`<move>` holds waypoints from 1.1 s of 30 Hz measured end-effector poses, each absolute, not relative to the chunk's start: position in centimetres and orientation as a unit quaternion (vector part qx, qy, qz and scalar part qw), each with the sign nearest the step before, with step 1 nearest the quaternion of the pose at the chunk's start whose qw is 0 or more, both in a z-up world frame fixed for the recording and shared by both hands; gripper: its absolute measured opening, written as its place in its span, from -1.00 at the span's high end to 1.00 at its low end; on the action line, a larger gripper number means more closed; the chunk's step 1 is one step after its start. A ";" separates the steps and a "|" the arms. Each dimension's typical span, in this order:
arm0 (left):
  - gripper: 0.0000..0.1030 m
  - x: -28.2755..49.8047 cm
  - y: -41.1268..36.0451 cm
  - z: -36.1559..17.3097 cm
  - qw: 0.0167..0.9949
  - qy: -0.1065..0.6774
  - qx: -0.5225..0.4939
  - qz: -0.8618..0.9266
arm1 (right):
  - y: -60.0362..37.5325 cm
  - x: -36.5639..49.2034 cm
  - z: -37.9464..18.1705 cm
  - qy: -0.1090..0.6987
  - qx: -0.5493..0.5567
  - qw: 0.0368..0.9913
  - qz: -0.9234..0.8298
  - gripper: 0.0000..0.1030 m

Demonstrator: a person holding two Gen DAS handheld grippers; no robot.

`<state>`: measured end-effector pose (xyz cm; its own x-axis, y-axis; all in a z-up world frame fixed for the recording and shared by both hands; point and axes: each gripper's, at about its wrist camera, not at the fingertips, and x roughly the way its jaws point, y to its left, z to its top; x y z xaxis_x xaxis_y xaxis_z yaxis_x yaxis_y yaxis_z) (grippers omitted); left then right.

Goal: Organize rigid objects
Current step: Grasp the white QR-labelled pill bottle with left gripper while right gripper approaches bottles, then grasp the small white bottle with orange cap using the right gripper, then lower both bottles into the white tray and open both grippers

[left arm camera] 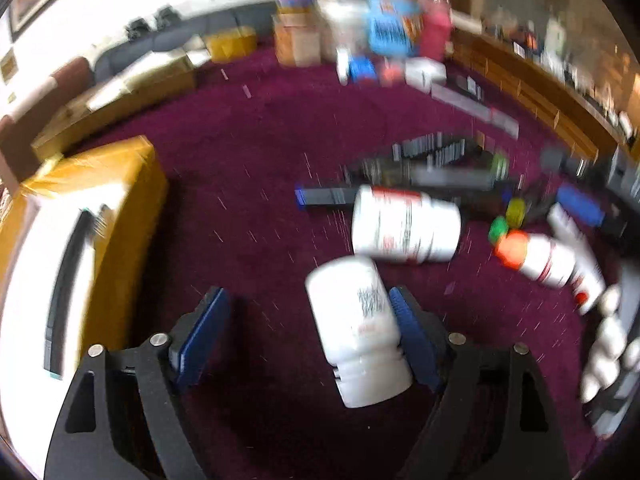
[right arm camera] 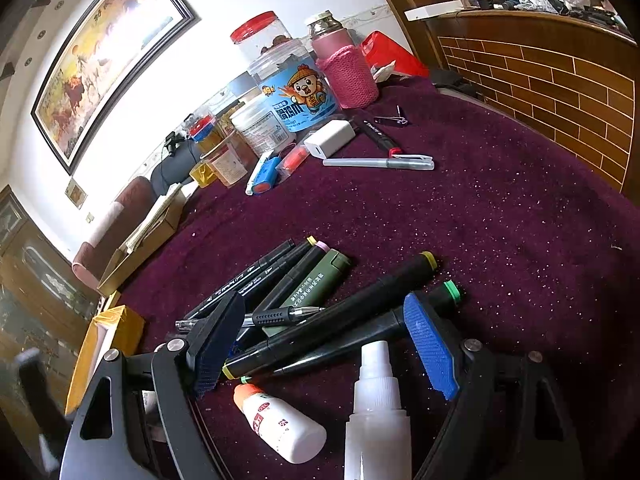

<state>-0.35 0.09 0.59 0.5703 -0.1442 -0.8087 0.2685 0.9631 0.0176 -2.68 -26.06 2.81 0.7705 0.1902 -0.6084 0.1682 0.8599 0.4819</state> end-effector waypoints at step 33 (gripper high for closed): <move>0.40 -7.1 22.5 8.9 0.896 0.384 -0.185 -0.125 | -17.1 -4.0 4.0 0.476 0.076 0.858 0.177 0.54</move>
